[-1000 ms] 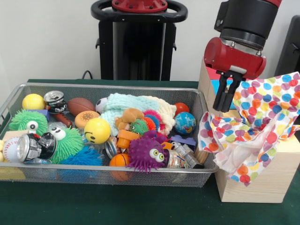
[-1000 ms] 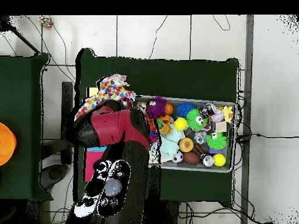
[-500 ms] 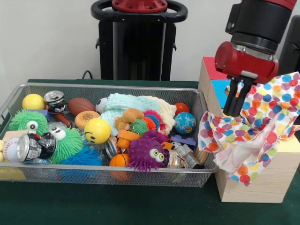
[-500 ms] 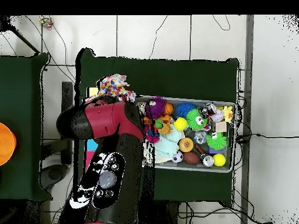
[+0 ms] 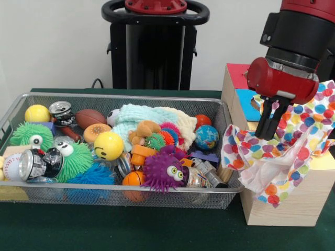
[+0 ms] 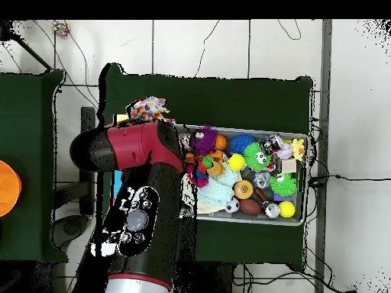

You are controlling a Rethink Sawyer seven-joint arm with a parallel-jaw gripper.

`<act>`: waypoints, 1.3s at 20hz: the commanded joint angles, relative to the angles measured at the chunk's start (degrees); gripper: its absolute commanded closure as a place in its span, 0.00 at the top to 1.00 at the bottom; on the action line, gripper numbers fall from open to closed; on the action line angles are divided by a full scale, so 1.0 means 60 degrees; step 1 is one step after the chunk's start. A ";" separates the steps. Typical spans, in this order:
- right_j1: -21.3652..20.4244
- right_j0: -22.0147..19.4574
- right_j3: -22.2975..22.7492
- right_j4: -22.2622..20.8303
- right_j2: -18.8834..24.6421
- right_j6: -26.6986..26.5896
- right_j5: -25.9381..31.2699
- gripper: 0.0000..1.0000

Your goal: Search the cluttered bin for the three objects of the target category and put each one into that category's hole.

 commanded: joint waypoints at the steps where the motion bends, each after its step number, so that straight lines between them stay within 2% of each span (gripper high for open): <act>1: 0.0613 -0.0234 -0.0230 0.0375 0.1017 0.1167 0.0977 0.00; 5: 0.0666 -0.0229 -0.0273 0.0257 0.0947 0.1016 0.0792 0.00; 11: 0.0600 -0.0762 -0.0152 0.0303 0.1455 0.0466 0.0632 0.00; 16: 0.0205 -0.0747 0.0203 0.0198 0.1349 0.0603 0.0637 0.00; 22: 0.0085 -0.0692 0.0273 0.0206 0.1199 0.0868 0.0741 0.00; 23: 0.0028 -0.0713 0.0393 0.0225 0.1198 0.0896 0.0781 1.00; 26: -0.0018 -0.0619 0.0504 0.0089 0.1082 0.0958 0.0491 1.00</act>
